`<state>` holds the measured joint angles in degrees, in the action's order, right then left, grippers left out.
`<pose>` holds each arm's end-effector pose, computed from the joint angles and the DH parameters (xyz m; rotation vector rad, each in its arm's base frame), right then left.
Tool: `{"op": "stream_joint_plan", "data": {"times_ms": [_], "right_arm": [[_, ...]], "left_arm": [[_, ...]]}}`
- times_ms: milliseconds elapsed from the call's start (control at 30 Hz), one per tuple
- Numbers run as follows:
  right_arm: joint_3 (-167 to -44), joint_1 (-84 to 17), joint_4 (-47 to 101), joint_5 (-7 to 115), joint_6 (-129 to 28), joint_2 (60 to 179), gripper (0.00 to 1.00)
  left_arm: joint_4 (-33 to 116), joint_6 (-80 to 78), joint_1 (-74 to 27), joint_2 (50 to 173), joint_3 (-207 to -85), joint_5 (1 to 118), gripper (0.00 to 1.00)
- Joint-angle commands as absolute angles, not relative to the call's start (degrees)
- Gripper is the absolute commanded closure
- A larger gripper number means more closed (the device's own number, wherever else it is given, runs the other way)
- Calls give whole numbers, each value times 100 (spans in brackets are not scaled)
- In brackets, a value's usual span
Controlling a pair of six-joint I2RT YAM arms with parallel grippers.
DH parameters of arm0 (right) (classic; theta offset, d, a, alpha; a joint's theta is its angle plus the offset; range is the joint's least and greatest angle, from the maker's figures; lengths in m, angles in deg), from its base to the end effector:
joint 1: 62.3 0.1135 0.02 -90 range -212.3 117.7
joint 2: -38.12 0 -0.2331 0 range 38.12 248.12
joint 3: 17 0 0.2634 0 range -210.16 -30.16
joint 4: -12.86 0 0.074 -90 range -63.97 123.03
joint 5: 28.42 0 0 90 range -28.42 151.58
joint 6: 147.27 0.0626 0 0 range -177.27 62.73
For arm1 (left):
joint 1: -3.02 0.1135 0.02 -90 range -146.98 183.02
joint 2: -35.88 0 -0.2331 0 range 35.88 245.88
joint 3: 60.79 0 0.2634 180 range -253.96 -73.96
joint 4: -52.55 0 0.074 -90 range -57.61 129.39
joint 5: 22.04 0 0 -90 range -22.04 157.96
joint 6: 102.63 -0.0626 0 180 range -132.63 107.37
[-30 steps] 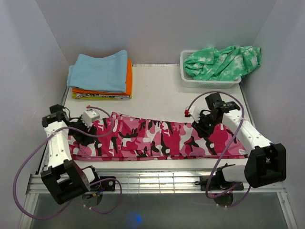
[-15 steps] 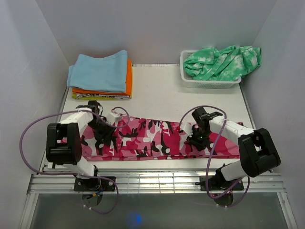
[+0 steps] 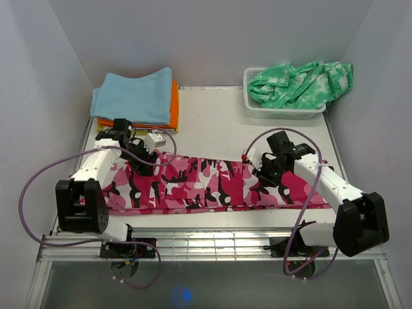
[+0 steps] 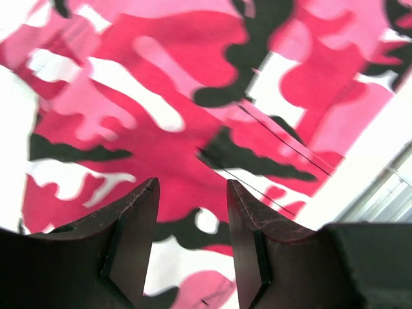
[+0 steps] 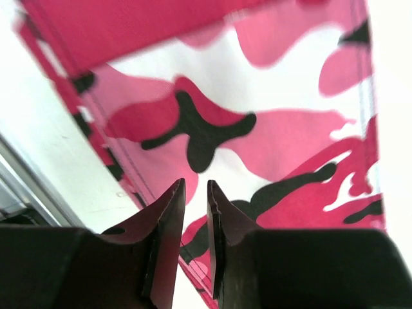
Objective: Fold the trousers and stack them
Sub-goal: Fold the trousers
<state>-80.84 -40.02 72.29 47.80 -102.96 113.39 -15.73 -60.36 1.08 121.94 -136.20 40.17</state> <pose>0.2378 0.1135 0.1594 -1.5882 2.2554 0.2320 0.2865 -0.0389 0.1704 1.2066 2.4513 -0.5195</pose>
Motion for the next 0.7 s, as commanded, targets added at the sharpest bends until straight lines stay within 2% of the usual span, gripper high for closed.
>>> {"op": "stream_joint_plan", "data": {"times_ms": [0,100,267,667], "right_arm": [[-8281,-3691,7779,3917,-10543,11002,73],[-8141,-3462,7631,3908,-10517,10949,71],[-8017,-3128,7411,4127,-10543,11116,70],[-7131,-2503,6498,4786,-10693,11406,66]], "left_arm": [[-2073,-6422,29,11534,-13224,3632,43],[-2021,-6221,-15,11288,-12802,3606,41],[-1924,-5816,-173,10989,-12468,3483,30],[-1845,-5851,-410,10716,-12063,3878,27]]}}
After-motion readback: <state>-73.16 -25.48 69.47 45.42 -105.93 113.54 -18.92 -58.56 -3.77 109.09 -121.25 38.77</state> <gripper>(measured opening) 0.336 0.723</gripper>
